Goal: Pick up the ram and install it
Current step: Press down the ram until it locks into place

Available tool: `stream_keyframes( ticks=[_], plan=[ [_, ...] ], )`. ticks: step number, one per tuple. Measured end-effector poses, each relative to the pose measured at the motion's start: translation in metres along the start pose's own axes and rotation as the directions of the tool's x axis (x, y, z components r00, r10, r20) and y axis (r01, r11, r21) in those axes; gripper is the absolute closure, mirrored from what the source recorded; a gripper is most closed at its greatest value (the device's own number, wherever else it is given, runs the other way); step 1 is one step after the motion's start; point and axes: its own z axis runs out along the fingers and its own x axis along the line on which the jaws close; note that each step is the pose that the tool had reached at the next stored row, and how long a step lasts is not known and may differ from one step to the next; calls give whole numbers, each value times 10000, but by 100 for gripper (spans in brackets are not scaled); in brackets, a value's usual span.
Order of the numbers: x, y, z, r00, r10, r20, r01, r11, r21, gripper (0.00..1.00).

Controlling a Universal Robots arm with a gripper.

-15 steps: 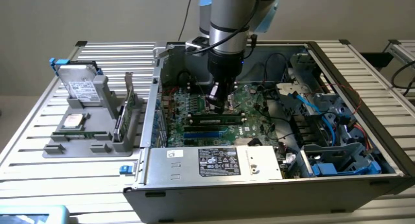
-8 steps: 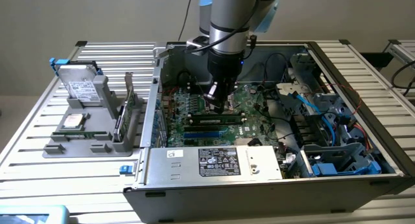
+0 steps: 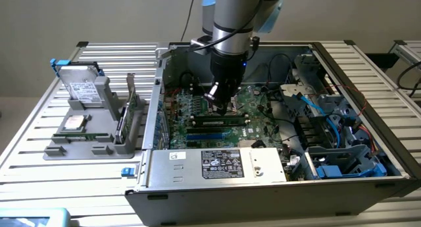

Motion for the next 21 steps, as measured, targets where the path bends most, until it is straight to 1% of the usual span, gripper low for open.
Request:
stream_keyframes(
  ticks=[4,7,10,13,19,20,21],
  plan=[
    [0,0,0,9984,564,-10,-564,9984,-48,89],
    [0,0,0,9954,957,-16,-957,9954,-80,89],
    [0,0,0,9910,1335,-20,-1336,9910,-107,89],
    [0,0,0,9850,1727,-27,-1727,9849,-137,89],
    [0,0,0,9694,2454,-46,-2454,9692,-193,89],
    [0,0,0,9670,2549,-40,-2549,9668,-195,89],
    [0,0,0,9646,2637,-21,-2637,9644,-189,89]
  ],
)
